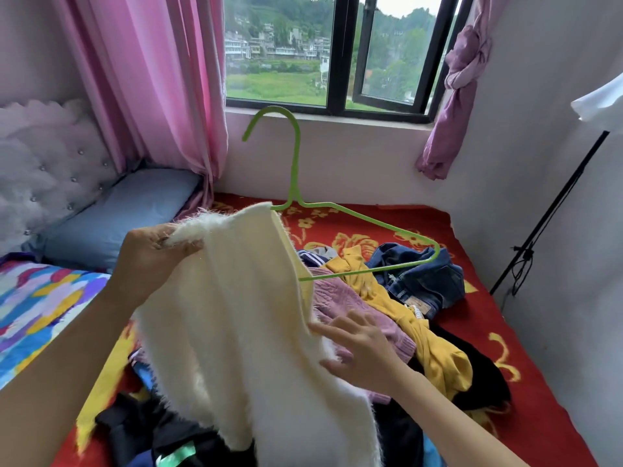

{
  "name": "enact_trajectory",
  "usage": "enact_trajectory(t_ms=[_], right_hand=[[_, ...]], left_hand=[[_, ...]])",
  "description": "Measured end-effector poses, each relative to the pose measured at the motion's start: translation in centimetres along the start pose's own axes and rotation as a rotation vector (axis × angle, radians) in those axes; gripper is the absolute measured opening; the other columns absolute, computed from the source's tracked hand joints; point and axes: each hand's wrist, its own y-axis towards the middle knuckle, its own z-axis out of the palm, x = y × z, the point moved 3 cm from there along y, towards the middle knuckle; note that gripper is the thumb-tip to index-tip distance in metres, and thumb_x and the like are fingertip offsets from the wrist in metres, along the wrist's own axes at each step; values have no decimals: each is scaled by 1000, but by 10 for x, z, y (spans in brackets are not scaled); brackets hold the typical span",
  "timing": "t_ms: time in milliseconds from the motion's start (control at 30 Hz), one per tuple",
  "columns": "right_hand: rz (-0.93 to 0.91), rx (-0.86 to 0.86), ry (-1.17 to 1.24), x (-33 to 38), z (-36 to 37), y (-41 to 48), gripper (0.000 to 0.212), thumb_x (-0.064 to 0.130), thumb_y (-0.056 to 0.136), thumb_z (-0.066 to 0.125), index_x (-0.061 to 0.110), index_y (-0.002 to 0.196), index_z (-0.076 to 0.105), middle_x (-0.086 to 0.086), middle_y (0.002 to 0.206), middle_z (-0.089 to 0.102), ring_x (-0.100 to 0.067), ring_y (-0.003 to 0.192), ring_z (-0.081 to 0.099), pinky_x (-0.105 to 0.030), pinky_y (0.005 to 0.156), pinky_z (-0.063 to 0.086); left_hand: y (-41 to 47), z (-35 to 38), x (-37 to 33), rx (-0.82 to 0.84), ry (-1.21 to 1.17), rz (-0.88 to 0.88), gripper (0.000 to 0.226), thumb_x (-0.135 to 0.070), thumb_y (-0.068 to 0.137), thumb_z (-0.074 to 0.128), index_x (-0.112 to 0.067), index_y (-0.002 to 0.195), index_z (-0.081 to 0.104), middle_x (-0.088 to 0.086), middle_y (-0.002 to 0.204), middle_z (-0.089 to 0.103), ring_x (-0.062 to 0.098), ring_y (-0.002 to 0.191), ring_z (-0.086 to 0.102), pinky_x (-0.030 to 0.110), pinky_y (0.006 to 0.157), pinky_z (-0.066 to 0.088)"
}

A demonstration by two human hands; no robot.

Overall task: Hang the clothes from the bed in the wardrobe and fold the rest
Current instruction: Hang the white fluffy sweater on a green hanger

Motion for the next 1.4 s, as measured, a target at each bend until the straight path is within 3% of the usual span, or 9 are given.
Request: enact_trajectory(t_ms=[100, 267, 433, 600, 800, 933, 1067, 1233, 1400], right_hand=[[-17, 31, -159, 5, 0, 9, 76, 33, 57, 86, 32, 123, 48, 2, 72, 57, -16, 63, 53, -26, 55, 50], [59, 103, -393, 6, 4, 29, 50, 48, 38, 90, 32, 82, 73, 3, 68, 59, -14, 59, 59, -25, 46, 49], [42, 289, -292, 17, 16, 20, 52, 70, 54, 71, 27, 83, 71, 1, 80, 63, -14, 70, 61, -26, 54, 52], [356, 107, -42, -43, -54, -3, 34, 36, 68, 78, 3, 75, 71, 7, 56, 60, -13, 48, 57, -20, 50, 48], [317, 131, -51, -47, -100, 0, 20, 16, 66, 83, 4, 63, 67, 1, 47, 53, -6, 44, 38, -14, 46, 33], [299, 87, 128, -36, -98, 33, 32, -11, 66, 73, -4, 49, 47, -15, 45, 43, -14, 45, 30, -19, 45, 27], [126, 151, 185, 3, -75, 82, 10, 2, 67, 63, -3, 59, 61, -16, 49, 48, -19, 49, 33, -26, 47, 33], [398, 223, 511, -18, -82, 101, 49, 34, 92, 51, -9, 72, 62, -27, 68, 56, -25, 61, 47, -34, 61, 37], [322, 332, 128, -4, -69, 121, 40, 23, 95, 53, 15, 56, 56, 7, 50, 41, -5, 47, 33, -22, 57, 32]], left_hand=[[-3, -3, 8, 26, -62, -40, 26, -6, 76, 73, -26, 63, 61, -16, 46, 55, -2, 47, 46, 10, 44, 36], [-8, -1, 10, 62, -82, -18, 29, -5, 76, 73, -30, 66, 62, -25, 49, 58, -8, 45, 51, 5, 44, 38], [-6, -8, 25, 27, -124, -78, 27, -6, 77, 71, -32, 69, 70, -25, 47, 57, -8, 43, 50, 5, 43, 39], [-16, -54, 82, 46, -108, -124, 11, -32, 70, 77, -23, 71, 70, -15, 51, 51, -4, 46, 43, 11, 41, 35], [-13, -78, 141, 269, 137, -279, 13, -23, 80, 70, -10, 83, 69, 22, 80, 67, 13, 61, 56, 40, 52, 43], [-17, -56, 85, 277, -11, 20, 15, -24, 81, 72, -23, 66, 68, -8, 60, 54, -2, 53, 44, 29, 47, 34], [-25, -17, 14, 328, -29, 260, 55, -72, 75, 53, -21, 64, 71, -1, 61, 52, 10, 54, 46, 26, 50, 34], [-27, -29, 9, 185, -142, 153, 67, -84, 58, 55, -18, 56, 59, -6, 58, 49, -1, 56, 44, 23, 52, 32], [-24, -29, 6, 164, -100, 172, 73, -86, 56, 53, -15, 62, 65, -12, 59, 55, -4, 57, 46, 13, 55, 35]])
